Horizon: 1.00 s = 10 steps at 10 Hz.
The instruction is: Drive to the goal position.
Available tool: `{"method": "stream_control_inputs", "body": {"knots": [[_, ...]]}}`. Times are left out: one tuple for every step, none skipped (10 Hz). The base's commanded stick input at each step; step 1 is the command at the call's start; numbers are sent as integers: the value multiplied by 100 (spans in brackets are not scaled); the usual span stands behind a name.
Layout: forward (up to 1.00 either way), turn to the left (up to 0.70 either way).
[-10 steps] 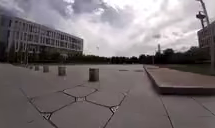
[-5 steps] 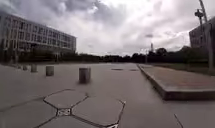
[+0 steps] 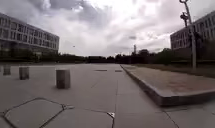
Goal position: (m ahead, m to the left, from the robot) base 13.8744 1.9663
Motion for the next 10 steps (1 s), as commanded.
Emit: {"method": "stream_control_inputs", "body": {"knots": [[100,0],[100,0],[100,0],[100,0],[100,0],[100,0],[100,0],[100,0],[100,0],[100,0]]}}
